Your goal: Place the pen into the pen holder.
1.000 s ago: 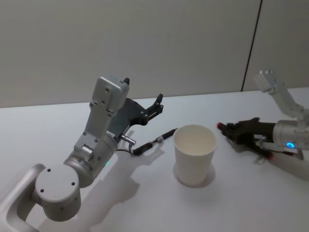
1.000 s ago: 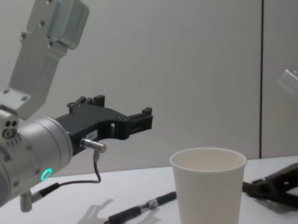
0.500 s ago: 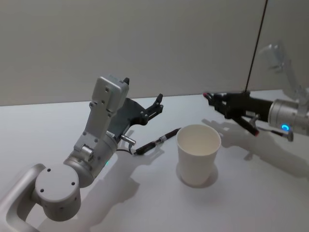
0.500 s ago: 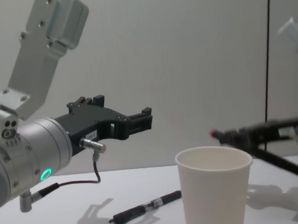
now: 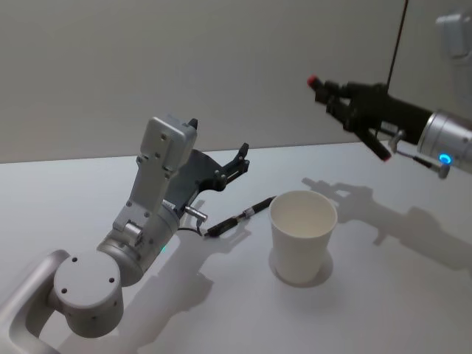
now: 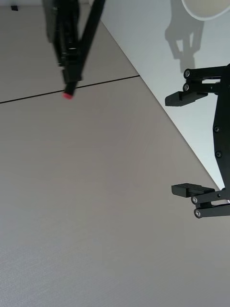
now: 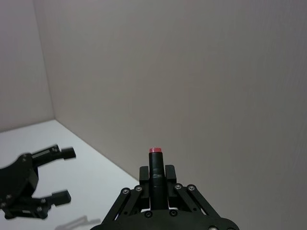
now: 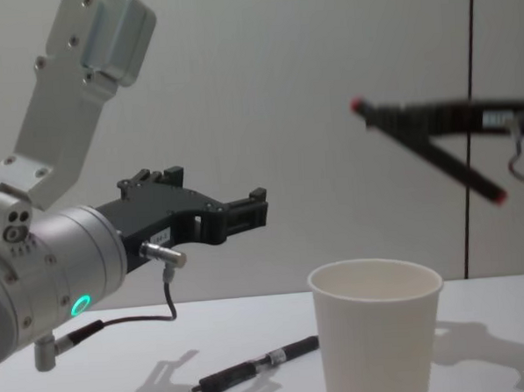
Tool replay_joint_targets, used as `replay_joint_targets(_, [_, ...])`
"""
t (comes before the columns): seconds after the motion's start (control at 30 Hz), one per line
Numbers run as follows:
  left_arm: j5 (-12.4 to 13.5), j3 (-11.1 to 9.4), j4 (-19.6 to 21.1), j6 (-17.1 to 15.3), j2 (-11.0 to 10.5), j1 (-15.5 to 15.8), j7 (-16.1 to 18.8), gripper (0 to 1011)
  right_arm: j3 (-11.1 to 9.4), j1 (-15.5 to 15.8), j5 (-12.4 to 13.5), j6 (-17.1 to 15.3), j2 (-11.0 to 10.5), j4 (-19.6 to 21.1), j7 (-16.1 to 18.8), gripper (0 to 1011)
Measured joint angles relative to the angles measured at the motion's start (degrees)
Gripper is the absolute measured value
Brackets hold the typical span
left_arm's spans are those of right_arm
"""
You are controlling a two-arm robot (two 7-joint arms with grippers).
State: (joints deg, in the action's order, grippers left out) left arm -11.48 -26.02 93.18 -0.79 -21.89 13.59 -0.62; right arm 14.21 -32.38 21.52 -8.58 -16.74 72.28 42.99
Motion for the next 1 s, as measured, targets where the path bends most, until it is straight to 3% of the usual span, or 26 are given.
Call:
replay_joint_targets(0.57, [0.00, 0.00, 0.00, 0.00, 0.00, 0.00, 0.00, 1001, -1.66, -2.43, 9.31, 9.36, 0.47, 4.58, 1.17, 187])
replay_joint_targets(1.0, [0.00, 0.00, 0.00, 0.00, 0.00, 0.00, 0.00, 1001, -0.60, -1.20, 9.62, 9.75, 0.28, 5.25, 3.55, 187])
